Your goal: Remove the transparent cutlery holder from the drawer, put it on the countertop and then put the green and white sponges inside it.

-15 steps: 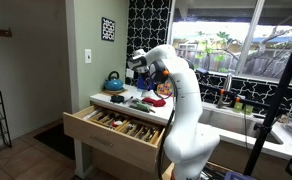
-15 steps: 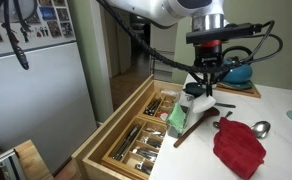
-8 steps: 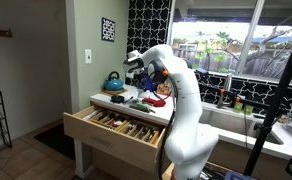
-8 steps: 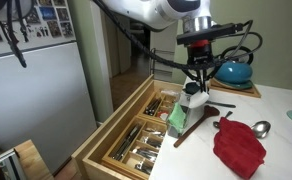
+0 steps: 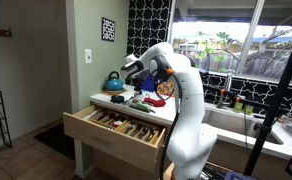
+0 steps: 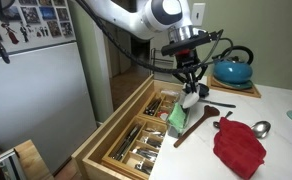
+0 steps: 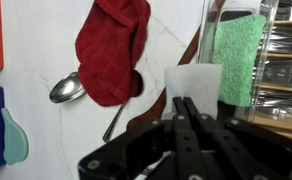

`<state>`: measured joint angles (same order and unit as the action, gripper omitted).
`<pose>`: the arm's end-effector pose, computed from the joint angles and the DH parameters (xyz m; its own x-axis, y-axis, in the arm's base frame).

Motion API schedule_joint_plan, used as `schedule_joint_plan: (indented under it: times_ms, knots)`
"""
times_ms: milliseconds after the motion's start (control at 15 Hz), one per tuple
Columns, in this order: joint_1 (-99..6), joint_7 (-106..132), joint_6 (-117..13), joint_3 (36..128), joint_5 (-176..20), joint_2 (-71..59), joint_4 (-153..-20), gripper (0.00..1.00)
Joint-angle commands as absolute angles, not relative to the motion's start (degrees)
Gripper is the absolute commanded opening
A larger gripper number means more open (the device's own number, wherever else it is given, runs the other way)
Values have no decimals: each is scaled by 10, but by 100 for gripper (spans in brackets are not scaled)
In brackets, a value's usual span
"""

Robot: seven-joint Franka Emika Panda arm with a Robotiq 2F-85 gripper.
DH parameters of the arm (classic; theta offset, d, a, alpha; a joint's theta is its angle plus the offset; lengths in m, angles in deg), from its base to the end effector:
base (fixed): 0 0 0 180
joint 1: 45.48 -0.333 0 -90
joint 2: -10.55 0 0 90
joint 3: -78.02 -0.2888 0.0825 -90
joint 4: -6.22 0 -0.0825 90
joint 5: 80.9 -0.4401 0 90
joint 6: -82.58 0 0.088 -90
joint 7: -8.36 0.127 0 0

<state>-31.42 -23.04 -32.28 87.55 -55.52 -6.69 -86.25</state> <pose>0.6390 -0.3060 0.4065 0.9444 0.2656 -0.1937 0.3237 -0.8544 0.4065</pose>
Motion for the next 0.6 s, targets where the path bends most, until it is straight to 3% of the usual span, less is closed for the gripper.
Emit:
schedule_joint_plan:
  times_ms: [0, 533]
  knots:
    - [-328, -186, -353, 883, -515, -17, -950, 1]
    - [-331, -110, -381, 887, -439, 0, -1017, 1]
